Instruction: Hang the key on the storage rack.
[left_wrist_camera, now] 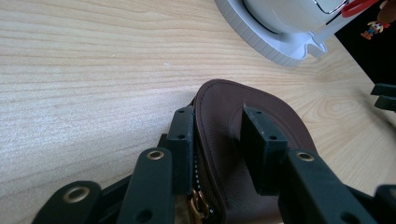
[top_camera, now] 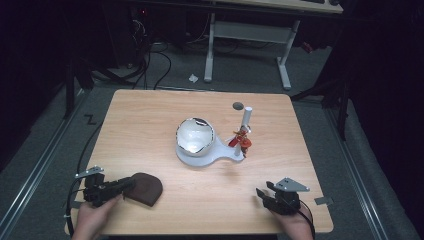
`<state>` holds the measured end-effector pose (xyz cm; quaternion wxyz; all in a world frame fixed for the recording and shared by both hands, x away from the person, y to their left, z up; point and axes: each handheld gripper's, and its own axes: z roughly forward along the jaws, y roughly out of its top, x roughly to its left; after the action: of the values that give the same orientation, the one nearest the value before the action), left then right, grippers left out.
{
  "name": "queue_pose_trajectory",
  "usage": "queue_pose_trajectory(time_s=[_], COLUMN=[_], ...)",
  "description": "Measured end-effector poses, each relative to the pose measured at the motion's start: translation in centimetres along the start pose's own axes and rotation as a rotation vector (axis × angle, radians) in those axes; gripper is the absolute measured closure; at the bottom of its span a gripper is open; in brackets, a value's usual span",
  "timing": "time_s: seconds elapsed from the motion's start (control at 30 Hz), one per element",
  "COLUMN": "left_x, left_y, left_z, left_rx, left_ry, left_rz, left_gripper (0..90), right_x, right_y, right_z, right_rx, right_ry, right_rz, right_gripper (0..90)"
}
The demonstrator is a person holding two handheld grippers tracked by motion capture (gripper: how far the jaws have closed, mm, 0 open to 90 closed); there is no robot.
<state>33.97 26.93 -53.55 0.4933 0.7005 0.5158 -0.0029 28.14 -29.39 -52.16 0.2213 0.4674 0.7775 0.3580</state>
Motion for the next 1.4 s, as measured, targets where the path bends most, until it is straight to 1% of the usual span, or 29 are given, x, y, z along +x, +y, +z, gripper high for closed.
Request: queue_pose_trajectory(time_s=[0.03, 0.1, 0.17, 0.23, 0.27, 0.4, 0.53, 0.67, 0.8, 0.97, 1.07, 1.1, 1.23, 1.3, 1.37, 1.4], left_x=[-0.2, -0.4, -0.7, -0.9, -1.0, -1.3, -1.6, -2.2, -2.8, -4.0, -4.5, -4.6, -5.0, -5.2, -5.4, -5.5], left_y=[0.0, 0.1, 0.2, 0.3, 0.3, 0.4, 0.5, 0.6, 0.7, 0.9, 1.0, 1.0, 1.1, 1.1, 1.2, 1.2], left_z=[0.0, -0.1, -0.1, -0.1, -0.1, -0.3, -0.4, -0.7, -1.0, -1.5, -1.7, -1.7, -1.9, -2.1, -2.2, -2.3], left_rx=[-0.003, -0.015, -0.024, -0.035, -0.036, -0.050, -0.067, -0.085, -0.114, -0.157, -0.173, -0.176, -0.208, -0.223, -0.243, -0.243], left_ry=[0.008, 0.012, 0.033, 0.038, 0.037, 0.036, 0.030, 0.027, 0.031, 0.037, 0.042, 0.038, 0.049, 0.047, 0.058, 0.059], left_rz=[0.008, 0.017, 0.041, 0.063, 0.065, 0.083, 0.087, 0.114, 0.141, 0.183, 0.203, 0.208, 0.225, 0.231, 0.233, 0.238], left_gripper=[67.0, 72.6, 78.2, 80.1, 80.5, 81.9, 82.5, 83.5, 84.3, 85.4, 85.8, 85.8, 85.9, 85.9, 85.9, 85.8], right_x=[0.0, 0.0, 0.1, 0.0, 0.0, -0.1, -0.1, -0.2, -0.2, -0.3, -0.3, -0.3, -0.4, -0.4, -0.4, -0.4], right_y=[0.0, 0.0, 0.0, 0.0, 0.0, -0.1, -0.1, -0.1, -0.1, -0.1, -0.1, -0.1, -0.1, -0.1, -0.1, -0.1], right_z=[0.0, -0.1, -0.2, -0.3, -0.2, 0.0, 0.0, 0.0, 0.0, 0.0, -0.1, -0.1, -0.1, -0.1, -0.1, -0.1], right_rx=[-0.002, -0.003, -0.005, -0.007, -0.005, 0.002, 0.002, 0.001, 0.000, -0.001, -0.004, -0.004, -0.005, -0.006, -0.006, -0.006], right_ry=[-0.001, -0.002, -0.007, -0.006, -0.007, -0.002, -0.002, -0.002, -0.003, -0.002, -0.002, -0.003, -0.004, -0.004, -0.005, -0.005], right_rz=[-0.001, 0.002, 0.006, 0.002, 0.011, 0.010, 0.010, 0.014, 0.016, 0.014, 0.016, 0.017, 0.021, 0.021, 0.025, 0.026], right_gripper=[49.6, 49.6, 49.7, 49.8, 49.7, 49.8, 49.9, 49.9, 50.0, 50.0, 50.0, 50.0, 50.1, 50.1, 50.2, 50.2])
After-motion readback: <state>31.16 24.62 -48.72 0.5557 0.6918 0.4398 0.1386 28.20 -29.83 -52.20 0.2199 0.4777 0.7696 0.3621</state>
